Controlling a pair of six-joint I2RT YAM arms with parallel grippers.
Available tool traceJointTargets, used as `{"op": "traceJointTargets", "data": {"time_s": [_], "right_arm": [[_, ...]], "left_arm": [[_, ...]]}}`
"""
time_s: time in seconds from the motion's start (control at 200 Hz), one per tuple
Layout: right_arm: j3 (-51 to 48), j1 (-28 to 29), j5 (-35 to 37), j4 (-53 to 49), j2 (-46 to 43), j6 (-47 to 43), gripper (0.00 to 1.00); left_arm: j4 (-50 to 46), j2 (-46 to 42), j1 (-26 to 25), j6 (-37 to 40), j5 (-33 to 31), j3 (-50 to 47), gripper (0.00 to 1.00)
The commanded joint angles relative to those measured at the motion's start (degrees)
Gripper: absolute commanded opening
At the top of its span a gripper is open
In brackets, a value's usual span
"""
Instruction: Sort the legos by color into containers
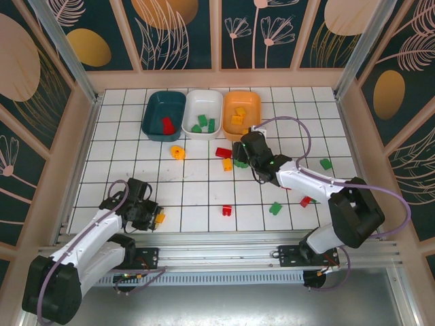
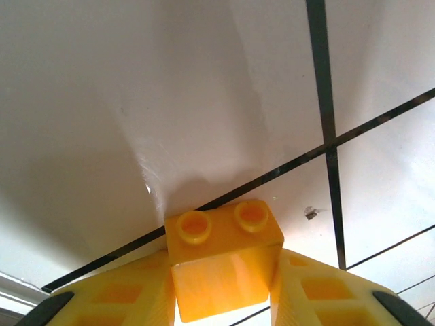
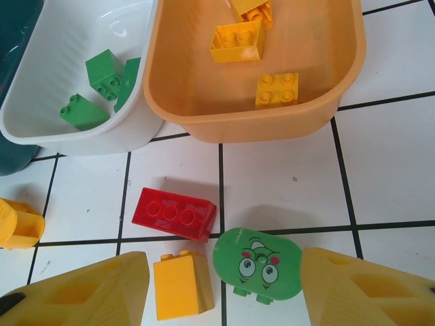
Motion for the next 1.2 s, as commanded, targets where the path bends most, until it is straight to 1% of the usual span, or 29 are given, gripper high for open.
{"op": "traceJointTargets", "data": {"time_s": [0.0,0.21,0.355,0.47,0.626,0.726,0.746,0.826,0.891,0.936,1.046,1.196], "right_arm": [[-1.0,-0.2,0.6,0.9,-2.1,1.1,0.61],[-1.4,-0.3,1.5,0.2,-3.6,0.9,0.61],[-2.4,-1.3,2.2,0.0,-5.1,0.7,0.61],[-3.7,-3.1,2.0,-0.6,-6.2,0.7,0.61],[-6.2,-6.3,1.9,-2.2,-9.4,0.8,0.61],[-7.6,-7.3,2.1,-4.3,-11.9,0.3,0.61],[-8.1,-9.4,2.3,-4.7,-12.6,0.3,0.62],[-9.5,-11.7,2.5,-6.1,-14.2,0.9,0.62],[-11.0,-13.5,2.2,-6.7,-15.6,1.5,0.62],[-12.0,-14.4,1.9,-7.1,-16.7,1.9,0.62],[-14.2,-15.6,1.6,-8.7,-19.7,2.6,0.62],[-16.5,-17.1,1.7,-10.6,-24.4,2.3,0.62]], "left_arm": [[13.5,1.3,-0.4,1.1,-2.1,-4.7,0.33],[13.8,3.6,-0.5,4.4,-2.6,-0.6,0.32],[13.5,7.3,-0.5,8.8,-3.2,6.0,0.32],[14.8,12.9,-1.0,12.4,-3.4,13.3,0.33],[20.3,22.7,-2.7,14.7,-2.1,22.6,0.33],[22.5,30.3,-4.7,16.6,-2.0,32.0,0.34],[23.4,32.0,-5.2,16.6,-1.6,33.7,0.33],[27.1,39.4,-6.7,16.2,0.7,41.9,0.33],[27.6,46.4,-8.1,17.6,1.9,51.5,0.33],[27.9,52.7,-9.0,19.0,3.1,58.1,0.33],[24.9,65.5,-10.5,21.9,7.2,74.8,0.34],[12.3,82.3,-11.4,28.4,6.4,100.4,0.34]]}}
